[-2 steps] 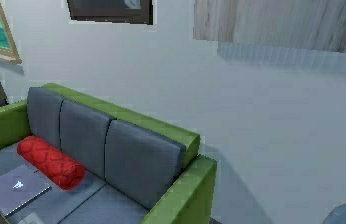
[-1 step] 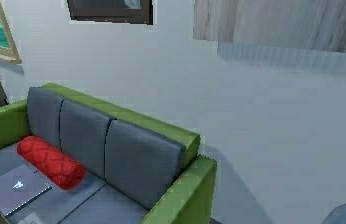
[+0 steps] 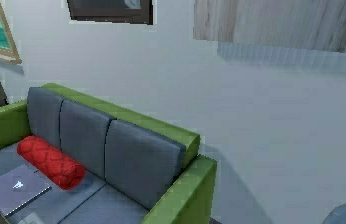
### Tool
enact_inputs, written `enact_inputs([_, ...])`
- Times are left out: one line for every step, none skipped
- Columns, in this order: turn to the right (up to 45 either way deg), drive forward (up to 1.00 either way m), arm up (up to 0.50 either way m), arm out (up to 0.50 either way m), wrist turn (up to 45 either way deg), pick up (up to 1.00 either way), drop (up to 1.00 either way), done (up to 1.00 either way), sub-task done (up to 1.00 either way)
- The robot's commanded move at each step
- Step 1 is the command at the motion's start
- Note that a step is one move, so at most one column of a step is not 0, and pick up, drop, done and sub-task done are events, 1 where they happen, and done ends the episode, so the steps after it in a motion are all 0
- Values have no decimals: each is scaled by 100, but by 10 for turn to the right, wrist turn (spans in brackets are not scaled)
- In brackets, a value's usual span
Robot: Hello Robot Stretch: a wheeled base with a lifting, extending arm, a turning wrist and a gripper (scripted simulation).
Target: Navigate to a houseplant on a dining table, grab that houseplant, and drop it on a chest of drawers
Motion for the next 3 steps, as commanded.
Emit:
enact_inputs([0, 0, 0, 0, -450, 0, 0, 0, 0])
enact_inputs([0, 0, 0, 0, -60, 0, 0, 0, 0])
enact_inputs([0, 0, 0, -42, 0, 0, 0, 0, 0])
